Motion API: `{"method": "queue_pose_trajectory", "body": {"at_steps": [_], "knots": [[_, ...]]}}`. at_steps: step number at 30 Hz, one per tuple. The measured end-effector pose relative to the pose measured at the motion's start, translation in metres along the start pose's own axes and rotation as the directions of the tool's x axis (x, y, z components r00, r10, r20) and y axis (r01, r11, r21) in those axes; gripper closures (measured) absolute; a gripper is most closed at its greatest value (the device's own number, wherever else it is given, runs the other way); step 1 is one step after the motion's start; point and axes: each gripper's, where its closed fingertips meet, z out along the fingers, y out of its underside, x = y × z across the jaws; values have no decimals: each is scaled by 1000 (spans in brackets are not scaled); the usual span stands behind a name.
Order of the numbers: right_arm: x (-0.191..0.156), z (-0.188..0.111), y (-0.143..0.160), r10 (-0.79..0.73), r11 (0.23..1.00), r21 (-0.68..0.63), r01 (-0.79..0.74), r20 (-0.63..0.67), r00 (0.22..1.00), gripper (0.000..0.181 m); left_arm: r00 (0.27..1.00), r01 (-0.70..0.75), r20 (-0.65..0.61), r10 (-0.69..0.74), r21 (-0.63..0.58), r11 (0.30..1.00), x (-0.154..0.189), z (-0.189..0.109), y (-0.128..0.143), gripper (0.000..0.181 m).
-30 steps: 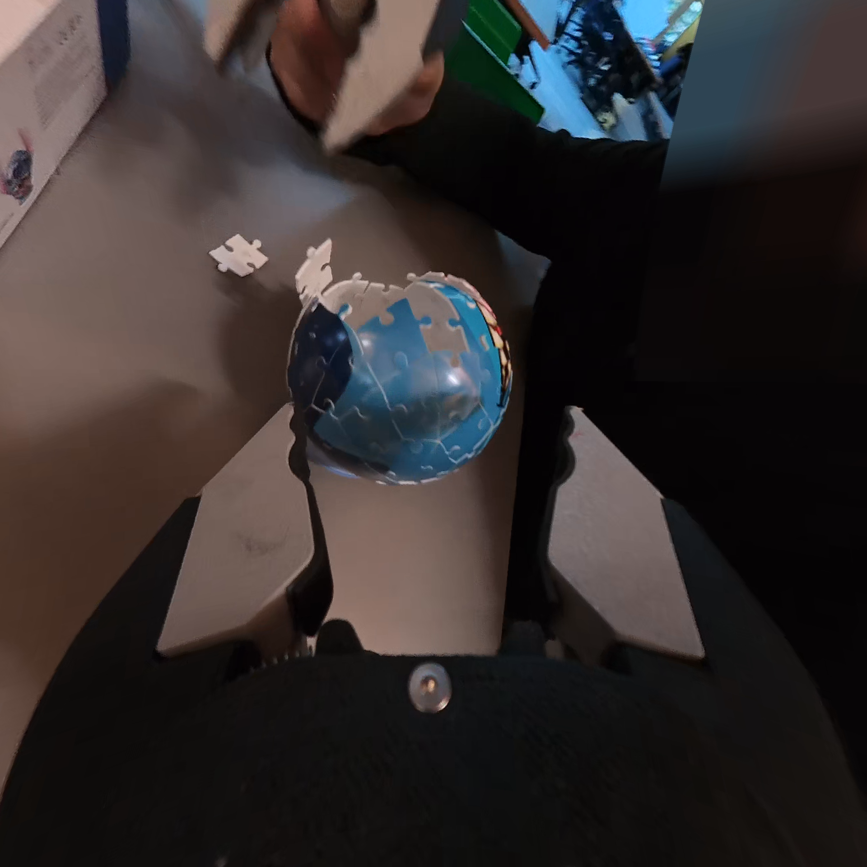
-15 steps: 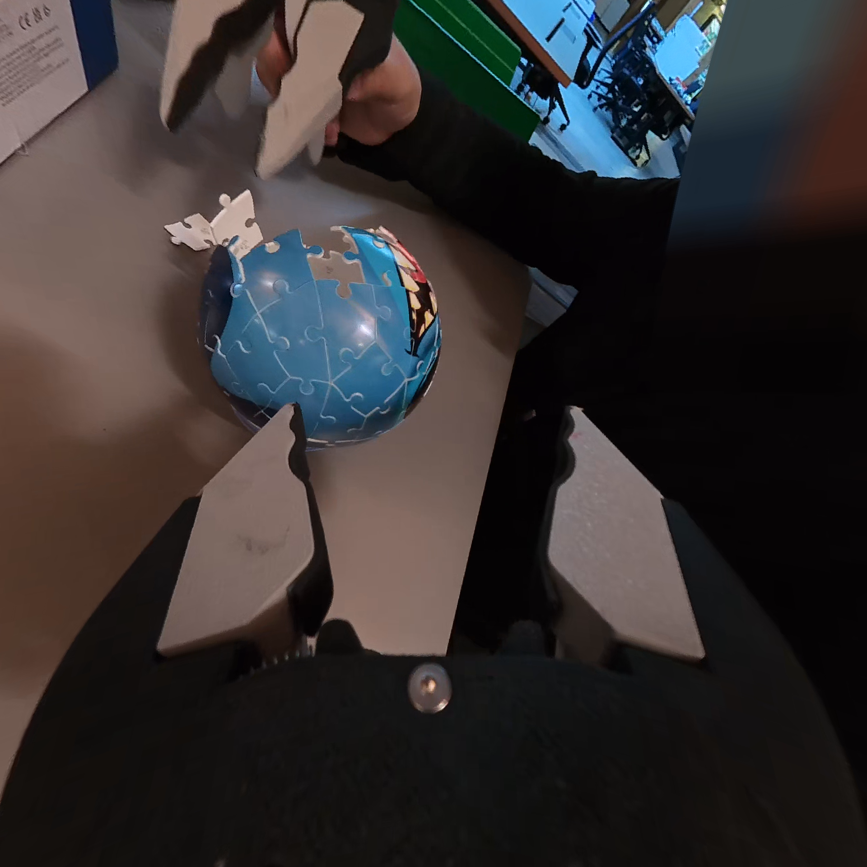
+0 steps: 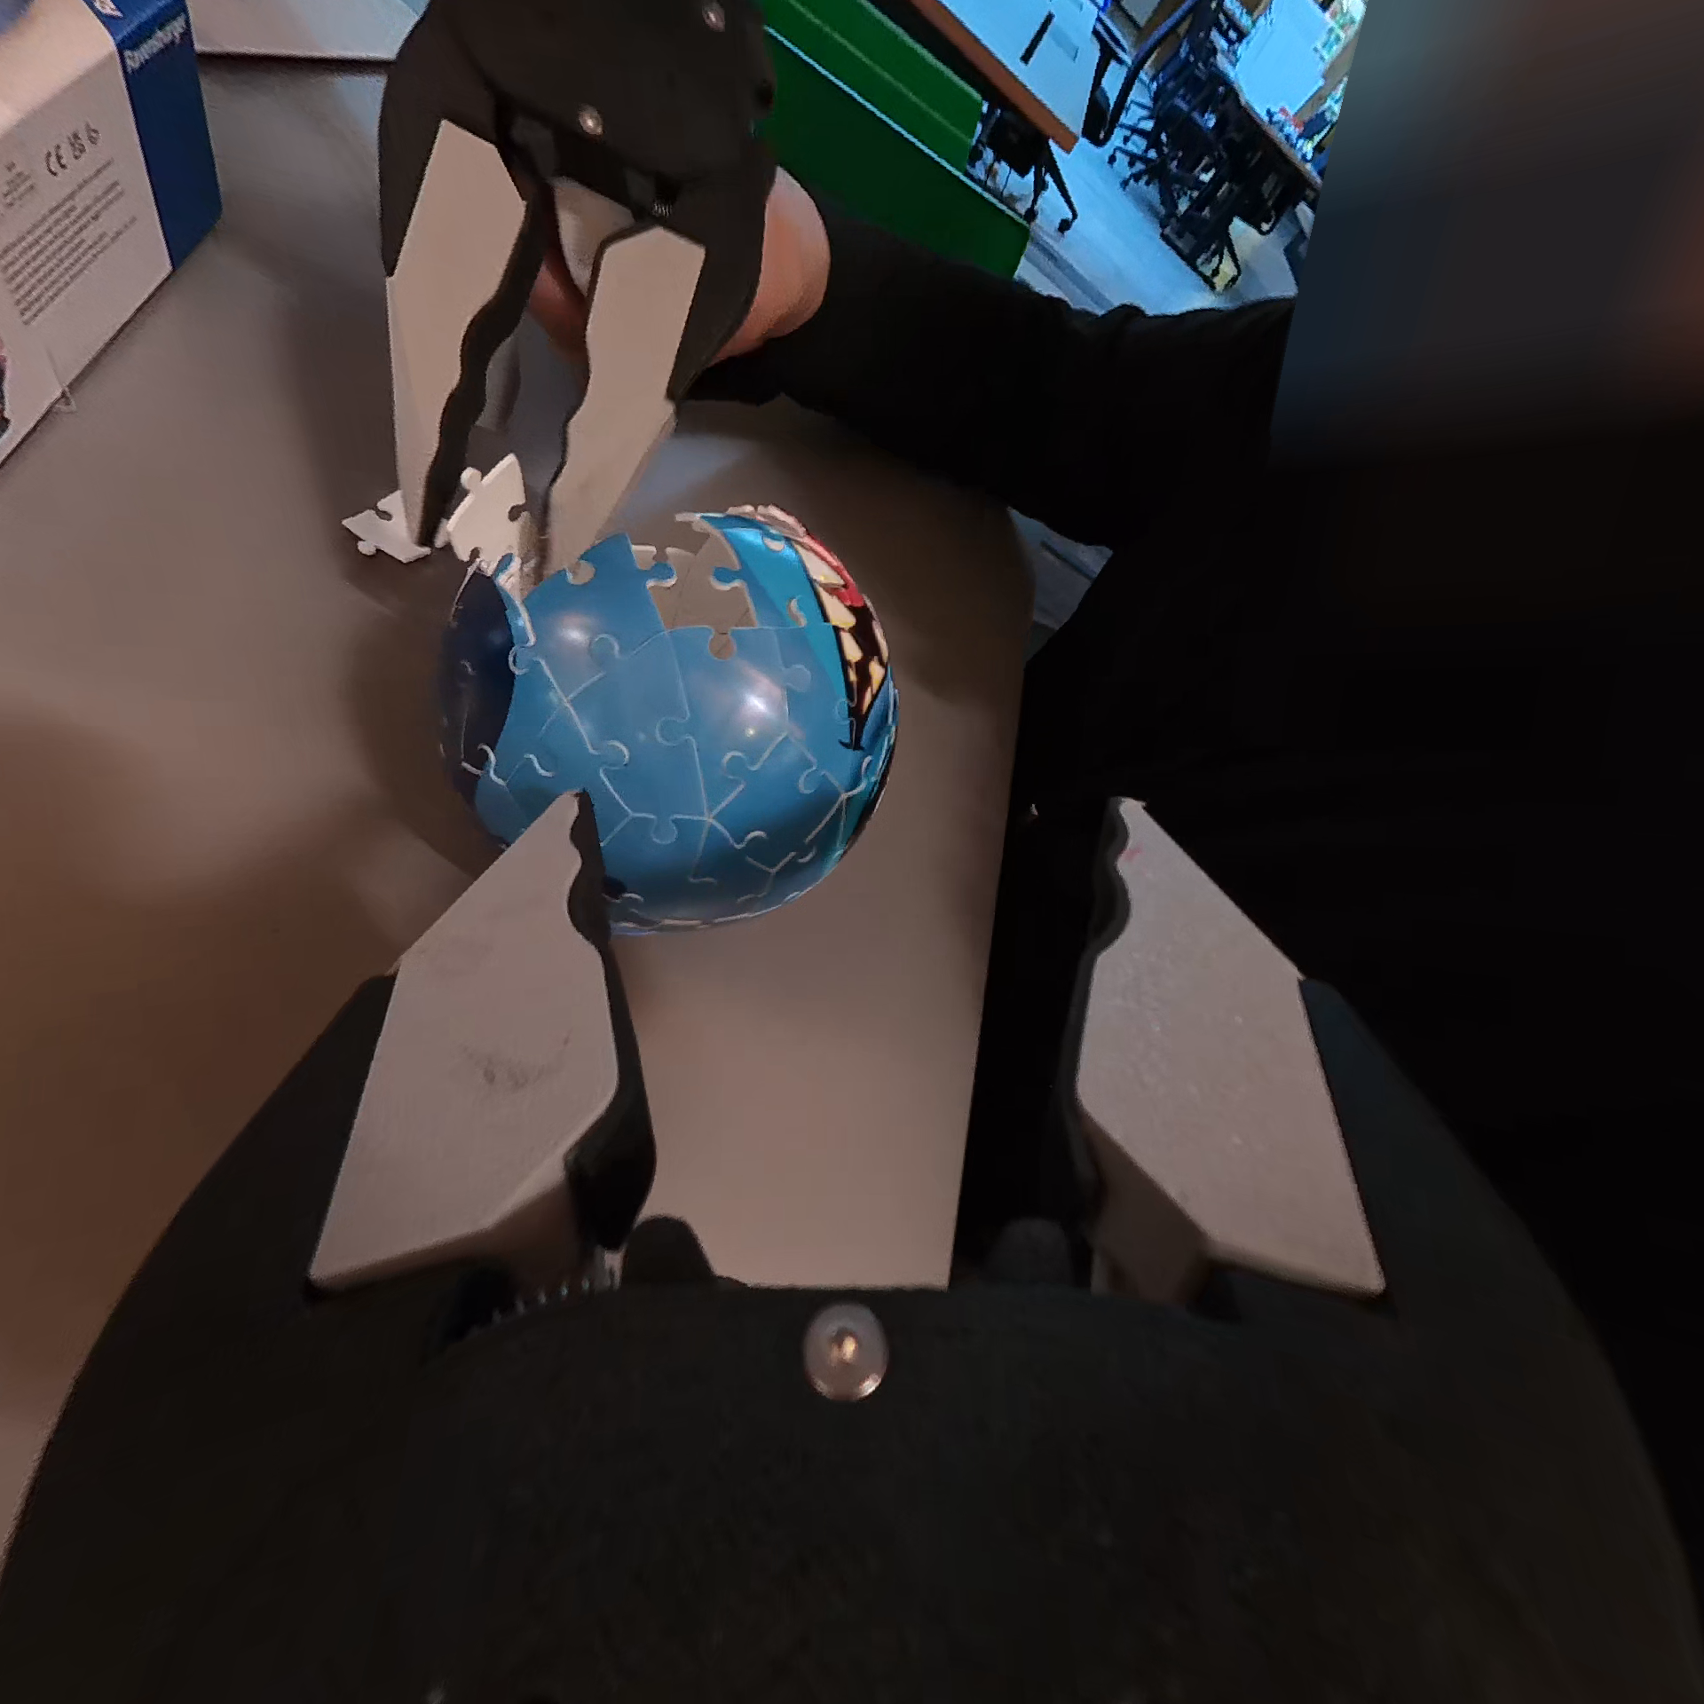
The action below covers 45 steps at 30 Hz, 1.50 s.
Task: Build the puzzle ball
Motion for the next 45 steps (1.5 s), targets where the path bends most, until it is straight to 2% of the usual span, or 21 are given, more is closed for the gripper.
{"method": "queue_pose_trajectory", "body": {"at_steps": [2,6,11,17,22,30,34,45], "knots": [[1,1,2,-40,999,-8,39,-41,998,156,1000,-18,-9,18,2,1000,2,0,0,76],[-12,5,-3,-27,1000,11,27,7,1000,162,999,-43,-27,43,9,999,4,1,0,77],[-7,7,-2,-72,997,0,72,-72,995,177,998,-52,-31,51,-29,998,0,6,6,77],[-7,12,-4,-52,998,21,54,-62,997,175,997,-67,-42,66,-28,997,0,4,4,80],[-5,13,-6,-63,997,39,66,-85,994,180,997,-66,-46,65,-29,997,-2,5,5,80],[-6,14,-7,-61,997,33,65,-111,992,181,997,-69,-42,69,-1,998,-5,8,0,75],[-5,15,-10,-142,988,39,150,-160,977,181,997,-76,-25,76,19,997,-1,10,-4,74],[-12,17,-10,-139,988,48,146,-121,983,181,996,-89,5,89,7,996,3,15,0,74]]}}
